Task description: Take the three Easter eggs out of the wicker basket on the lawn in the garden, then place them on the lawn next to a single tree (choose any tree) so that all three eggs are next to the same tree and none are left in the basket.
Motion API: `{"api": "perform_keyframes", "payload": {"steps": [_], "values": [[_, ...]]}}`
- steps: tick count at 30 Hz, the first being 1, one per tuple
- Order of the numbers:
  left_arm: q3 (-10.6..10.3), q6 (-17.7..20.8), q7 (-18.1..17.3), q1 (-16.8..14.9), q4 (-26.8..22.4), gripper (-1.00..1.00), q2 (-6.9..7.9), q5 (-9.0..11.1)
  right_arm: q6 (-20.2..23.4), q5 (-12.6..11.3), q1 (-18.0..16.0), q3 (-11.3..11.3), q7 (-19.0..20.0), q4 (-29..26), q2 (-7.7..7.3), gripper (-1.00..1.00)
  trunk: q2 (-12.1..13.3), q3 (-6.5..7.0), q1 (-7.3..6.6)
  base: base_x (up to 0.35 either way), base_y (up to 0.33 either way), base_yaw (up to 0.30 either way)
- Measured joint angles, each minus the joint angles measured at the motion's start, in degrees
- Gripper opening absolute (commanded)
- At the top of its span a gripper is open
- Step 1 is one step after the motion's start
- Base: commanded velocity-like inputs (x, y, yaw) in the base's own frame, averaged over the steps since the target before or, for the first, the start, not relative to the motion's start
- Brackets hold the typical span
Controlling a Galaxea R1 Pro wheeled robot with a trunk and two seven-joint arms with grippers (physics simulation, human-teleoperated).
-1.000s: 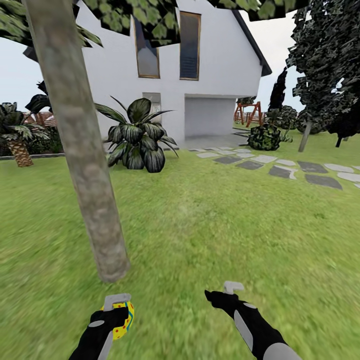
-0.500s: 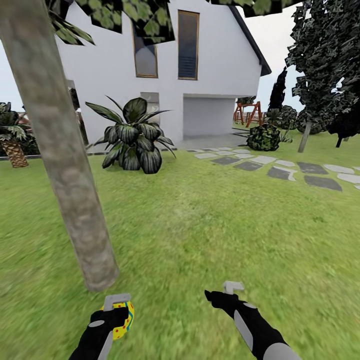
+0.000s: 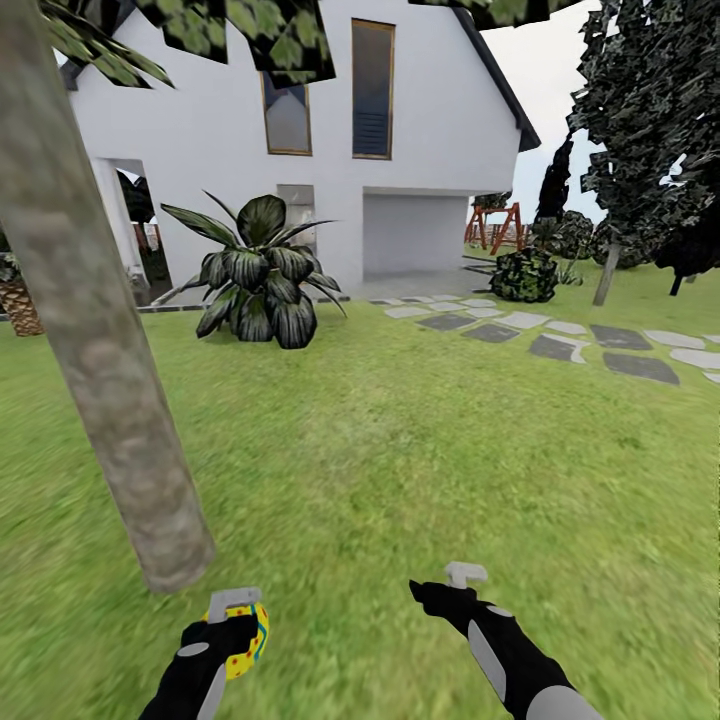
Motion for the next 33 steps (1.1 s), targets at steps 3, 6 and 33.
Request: {"api": "perform_keyframes", "payload": {"steps": [3,6,33], "values": [[0.0,-1.8,-0.2,-0.1,1.4,-1.0,0.04,0.0,0.0,0.0,0.0,0.0,0.0,0.0,0.0,1.0,0.0,0.0,0.0,0.002,-0.036,0.0],[-1.3,-3.6,-0.6,-0.1,1.8,-1.0,0.03,0.0,0.0,0.0,0.0,0.0,0.0,0.0,-0.01,1.0,0.0,0.0,0.0,0.0,-0.009,0.0],[-5.1,-13.4,-1.1,-8.7,17.9,-1.0,-0.19,2.3,7.4,0.1,8.5,0.7,8.9,-24.4,0.17,1.0,-4.8,-2.15,2.63,0.0,0.0,0.0]]}}
